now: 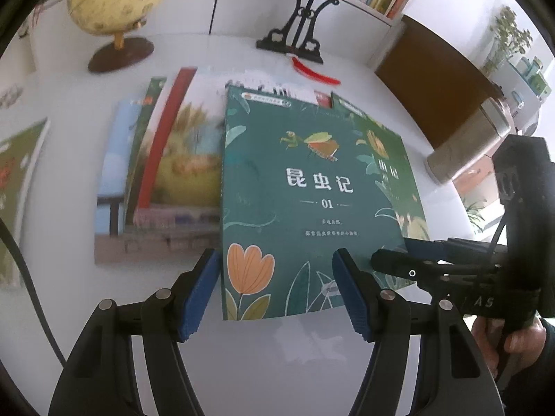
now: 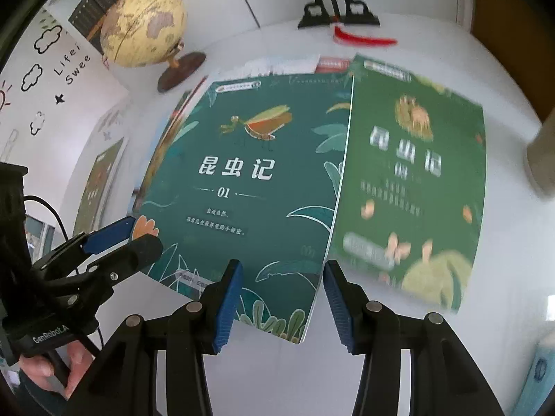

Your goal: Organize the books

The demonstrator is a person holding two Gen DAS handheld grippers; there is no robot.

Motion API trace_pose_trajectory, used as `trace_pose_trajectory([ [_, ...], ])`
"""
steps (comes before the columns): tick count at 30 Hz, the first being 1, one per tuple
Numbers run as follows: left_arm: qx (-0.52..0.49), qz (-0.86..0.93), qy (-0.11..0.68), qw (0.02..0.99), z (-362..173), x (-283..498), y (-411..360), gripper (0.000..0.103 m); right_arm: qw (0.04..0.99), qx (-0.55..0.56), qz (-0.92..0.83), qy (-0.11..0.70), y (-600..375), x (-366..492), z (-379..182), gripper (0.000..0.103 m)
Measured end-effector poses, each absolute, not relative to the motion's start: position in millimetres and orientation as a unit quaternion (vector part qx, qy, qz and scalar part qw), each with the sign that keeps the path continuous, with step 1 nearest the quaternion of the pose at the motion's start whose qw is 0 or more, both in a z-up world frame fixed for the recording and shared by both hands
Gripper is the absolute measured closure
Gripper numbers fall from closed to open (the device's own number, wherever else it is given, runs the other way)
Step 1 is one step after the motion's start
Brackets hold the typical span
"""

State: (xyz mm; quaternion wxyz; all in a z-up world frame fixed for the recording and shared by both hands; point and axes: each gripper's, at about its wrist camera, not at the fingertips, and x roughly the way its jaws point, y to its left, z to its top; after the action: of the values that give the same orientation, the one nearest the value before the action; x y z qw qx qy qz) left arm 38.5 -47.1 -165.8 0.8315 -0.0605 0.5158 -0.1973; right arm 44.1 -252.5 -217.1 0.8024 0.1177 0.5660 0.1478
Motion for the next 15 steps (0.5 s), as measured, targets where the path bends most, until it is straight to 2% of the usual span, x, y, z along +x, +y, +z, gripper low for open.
trace_pose_trajectory([
  [5,-0.085,-0.176,0.526,0.828,-174.5,41.2,-30.2,0.039,0.776,0.137,0.158,0.595,-264.2,37.7,-231.6,0.055],
  [15,-0.135,-0.181,0.531,0.816,-183.5,51.4,-30.7,0.039,0.768,0.191,0.185,0.582,-277.0,39.9,-238.0,0.055],
])
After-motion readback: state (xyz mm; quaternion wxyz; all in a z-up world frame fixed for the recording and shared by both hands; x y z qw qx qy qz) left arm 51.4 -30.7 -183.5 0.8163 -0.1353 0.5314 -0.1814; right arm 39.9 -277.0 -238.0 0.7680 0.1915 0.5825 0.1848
